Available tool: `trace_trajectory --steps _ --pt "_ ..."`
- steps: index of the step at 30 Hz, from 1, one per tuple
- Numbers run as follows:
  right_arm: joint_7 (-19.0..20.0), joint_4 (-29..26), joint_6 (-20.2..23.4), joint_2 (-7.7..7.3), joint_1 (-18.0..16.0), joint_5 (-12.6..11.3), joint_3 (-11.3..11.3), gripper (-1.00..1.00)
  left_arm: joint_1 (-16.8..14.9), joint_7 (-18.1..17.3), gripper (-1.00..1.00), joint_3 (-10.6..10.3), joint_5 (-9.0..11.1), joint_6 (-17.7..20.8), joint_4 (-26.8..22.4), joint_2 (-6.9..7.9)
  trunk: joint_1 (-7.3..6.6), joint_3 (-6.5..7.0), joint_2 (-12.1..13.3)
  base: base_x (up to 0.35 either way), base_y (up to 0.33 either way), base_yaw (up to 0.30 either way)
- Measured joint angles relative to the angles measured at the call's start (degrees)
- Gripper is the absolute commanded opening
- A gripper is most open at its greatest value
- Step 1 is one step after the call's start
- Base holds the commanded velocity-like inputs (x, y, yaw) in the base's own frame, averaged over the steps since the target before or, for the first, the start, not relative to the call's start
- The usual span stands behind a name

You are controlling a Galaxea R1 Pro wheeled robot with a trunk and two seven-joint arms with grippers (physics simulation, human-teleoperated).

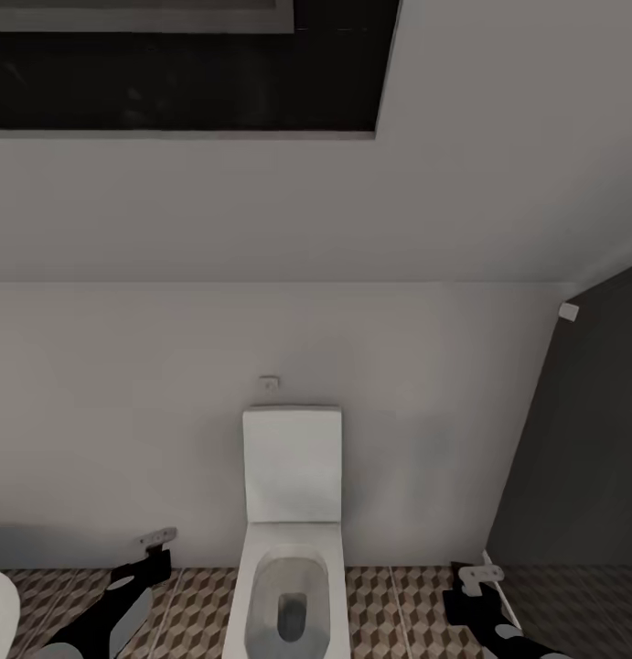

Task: Take the four mousetraps from the cabinet in the bathroom and place them on the bathroom floor. Make sure all four end up on the same floor surface, and ensure that at least two of them are either under or directly next to the same bathroom sink.

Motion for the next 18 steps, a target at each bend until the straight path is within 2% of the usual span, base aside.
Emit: trace_trajectory --steps 6,10,15,18 --pt "-0.36 -0.51 0.06 0.26 -0.02 0.31 0.33 -1.00 0.00 0.65 -1.00 0.18 -0.10 0.33 -0.10 0.84 1.32 -1.08 -2.41 0.000 0.000 0.000" --pt "-0.39 -5.20 0.62 0.32 -0.05 0.16 0.41 -1.00 0.00 1.83 -1.00 0.14 -0.07 0.36 -0.11 0.95 2.20 -1.80 -4.02 0.000 0.000 0.000" --pt "-0.36 -8.54 6.24 0.47 -0.26 0.01 0.40 -1.00 -0.01 2.11 -1.00 0.09 -0.05 0.32 -0.13 0.66 3.30 -2.70 -6.03 0.000 0.000 0.000" --pt "-0.32 -8.95 7.96 1.22 -0.29 0.05 0.42 -1.00 -0.01 2.11 -1.00 0.09 -0.06 0.16 -0.13 0.60 3.96 -3.24 -7.24 0.000 0.000 0.000"
